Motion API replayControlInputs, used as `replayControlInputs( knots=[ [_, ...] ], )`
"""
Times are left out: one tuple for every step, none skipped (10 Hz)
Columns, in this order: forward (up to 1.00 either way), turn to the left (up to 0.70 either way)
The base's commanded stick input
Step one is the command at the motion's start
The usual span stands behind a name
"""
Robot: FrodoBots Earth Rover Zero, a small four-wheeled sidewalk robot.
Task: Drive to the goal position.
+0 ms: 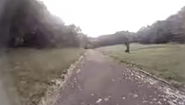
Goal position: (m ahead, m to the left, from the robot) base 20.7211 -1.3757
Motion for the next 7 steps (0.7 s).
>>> replayControlInputs(
  knots=[
    [1.00,0.00],
    [1.00,0.00],
    [1.00,0.00],
    [1.00,0.00],
    [1.00,0.00],
    [1.00,0.00],
    [1.00,0.00]
  ],
)
